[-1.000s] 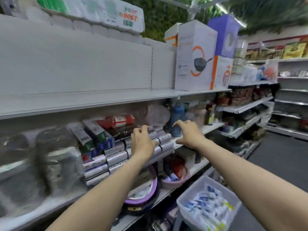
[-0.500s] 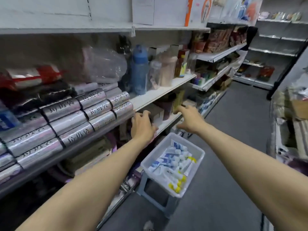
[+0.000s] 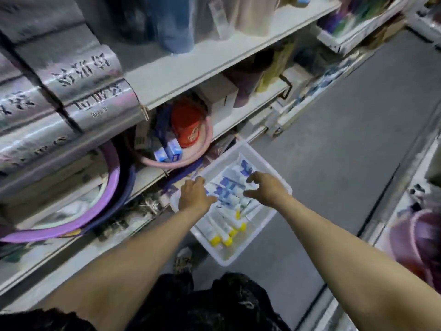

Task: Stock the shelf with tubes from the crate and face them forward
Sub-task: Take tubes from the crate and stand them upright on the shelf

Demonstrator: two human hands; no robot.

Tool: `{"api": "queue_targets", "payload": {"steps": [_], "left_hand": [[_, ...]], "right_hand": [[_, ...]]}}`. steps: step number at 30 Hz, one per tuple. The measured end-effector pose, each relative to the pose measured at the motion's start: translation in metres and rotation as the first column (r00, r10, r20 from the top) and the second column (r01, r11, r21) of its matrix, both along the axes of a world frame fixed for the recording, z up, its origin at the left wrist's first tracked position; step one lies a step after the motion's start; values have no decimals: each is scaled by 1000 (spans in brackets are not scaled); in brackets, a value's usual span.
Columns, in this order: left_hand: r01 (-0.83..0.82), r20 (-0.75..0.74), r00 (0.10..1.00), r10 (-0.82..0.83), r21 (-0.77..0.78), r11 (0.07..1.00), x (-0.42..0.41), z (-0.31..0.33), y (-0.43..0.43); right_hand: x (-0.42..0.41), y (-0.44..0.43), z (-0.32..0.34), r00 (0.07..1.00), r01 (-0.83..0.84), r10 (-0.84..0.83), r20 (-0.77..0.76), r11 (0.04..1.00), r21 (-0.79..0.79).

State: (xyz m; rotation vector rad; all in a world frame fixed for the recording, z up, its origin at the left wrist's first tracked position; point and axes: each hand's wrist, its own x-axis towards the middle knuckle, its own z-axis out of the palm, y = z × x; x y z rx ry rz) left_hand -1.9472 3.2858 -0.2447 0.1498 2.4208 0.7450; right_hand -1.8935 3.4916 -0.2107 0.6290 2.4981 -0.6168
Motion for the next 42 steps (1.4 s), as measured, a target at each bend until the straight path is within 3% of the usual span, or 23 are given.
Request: {"api": "queue_targets", "payload": {"steps": [8, 16, 23, 29, 35, 42], "left_hand": [[-251, 215, 938, 271, -115, 961, 27, -81, 15], [-511, 291, 772, 565, -244, 824, 77, -132, 38], [-648, 284, 673, 683, -218, 729, 96, -143, 52], [-681, 272, 653, 707, -199, 705, 106, -150, 56], [-712, 303, 614, 729, -185, 677, 122, -157, 60], [-748, 357, 548, 756, -195, 634, 114, -164, 55]], "right_hand": [[-6, 24, -127, 963, 157, -88, 256, 951, -267], [-8, 26, -222, 926, 16, 106, 363, 947, -320], [-14, 23, -247, 918, -60, 188, 350, 936, -346], [-24, 17, -250, 881, -109, 241, 408, 941, -320], [-22, -5, -260, 860, 39, 82, 503, 973, -227], [-11, -3, -280, 867, -11, 126, 482, 972, -235]]}}
